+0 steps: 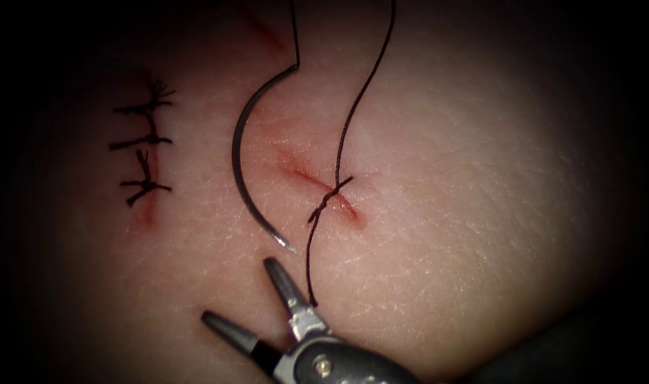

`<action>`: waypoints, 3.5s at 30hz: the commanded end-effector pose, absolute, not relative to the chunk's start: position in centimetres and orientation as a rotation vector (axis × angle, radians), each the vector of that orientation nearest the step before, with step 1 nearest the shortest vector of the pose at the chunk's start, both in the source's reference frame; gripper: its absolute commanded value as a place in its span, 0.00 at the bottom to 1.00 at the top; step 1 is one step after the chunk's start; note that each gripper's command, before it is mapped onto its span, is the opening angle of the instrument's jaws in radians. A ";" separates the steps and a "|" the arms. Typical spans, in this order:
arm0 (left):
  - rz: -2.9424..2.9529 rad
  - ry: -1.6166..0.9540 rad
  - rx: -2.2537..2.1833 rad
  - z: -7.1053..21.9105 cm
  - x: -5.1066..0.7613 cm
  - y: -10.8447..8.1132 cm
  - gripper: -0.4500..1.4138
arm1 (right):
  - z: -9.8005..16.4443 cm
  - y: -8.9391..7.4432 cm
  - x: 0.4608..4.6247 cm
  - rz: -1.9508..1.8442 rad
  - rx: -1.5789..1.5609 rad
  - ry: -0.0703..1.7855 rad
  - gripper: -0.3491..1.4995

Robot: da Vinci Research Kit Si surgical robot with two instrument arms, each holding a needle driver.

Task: Wound Closure

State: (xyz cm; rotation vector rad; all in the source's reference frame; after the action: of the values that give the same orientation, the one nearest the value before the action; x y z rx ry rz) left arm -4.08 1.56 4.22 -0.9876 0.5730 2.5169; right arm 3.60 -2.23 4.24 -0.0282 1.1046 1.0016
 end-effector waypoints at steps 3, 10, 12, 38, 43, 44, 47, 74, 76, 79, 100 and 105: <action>2.529 0.574 -1.002 4.1 -4.11 1.3 0.00 | 4.2 -2.1 3.59 1.005 -0.011 1.126 0.51; 2.537 0.580 -1.074 3.9 -4.11 0.7 0.00 | 4.3 -1.7 3.43 0.991 0.032 1.139 0.21; 2.555 0.567 -1.097 3.9 -4.12 0.5 0.00 | 4.4 -1.6 3.36 0.984 0.015 1.125 0.12; 2.789 0.434 -1.103 4.8 -4.43 -0.8 0.00 | 5.0 -0.8 3.05 0.805 0.245 1.424 0.00; 2.822 0.420 -1.061 5.1 -4.66 -0.7 0.00 | 5.0 -0.7 3.12 0.610 0.461 1.494 0.00; 2.826 0.415 -1.060 5.1 -4.68 -0.7 0.00 | 5.0 -0.7 3.12 0.563 0.474 1.500 0.00; 2.832 0.403 -1.052 5.2 -4.75 -0.6 0.00 | 5.0 -0.7 3.17 0.401 0.537 1.497 0.00; 2.841 0.375 -1.063 5.2 -4.72 -0.4 0.00 | 5.0 -1.2 3.35 -0.412 0.744 1.100 0.57; 2.841 0.375 -1.063 5.2 -4.72 -0.4 0.00 | 5.0 -1.2 3.38 -0.446 0.739 1.067 0.65; 2.841 0.376 -1.064 5.2 -4.71 -0.4 0.00 | 5.0 -1.3 3.40 -0.472 0.732 1.052 0.69; 2.849 0.361 -1.070 5.3 -4.65 -0.6 0.00 | 5.3 -1.4 3.55 -0.678 0.640 0.802 0.72; 2.847 0.353 -1.070 5.3 -4.64 -0.6 0.00 | 5.3 -1.4 3.56 -0.690 0.630 0.794 0.15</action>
State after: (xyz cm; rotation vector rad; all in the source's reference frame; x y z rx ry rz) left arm -4.56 -0.63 5.23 -1.0661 0.3509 2.8491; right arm 3.48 -1.42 5.26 0.6289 0.7909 -0.6922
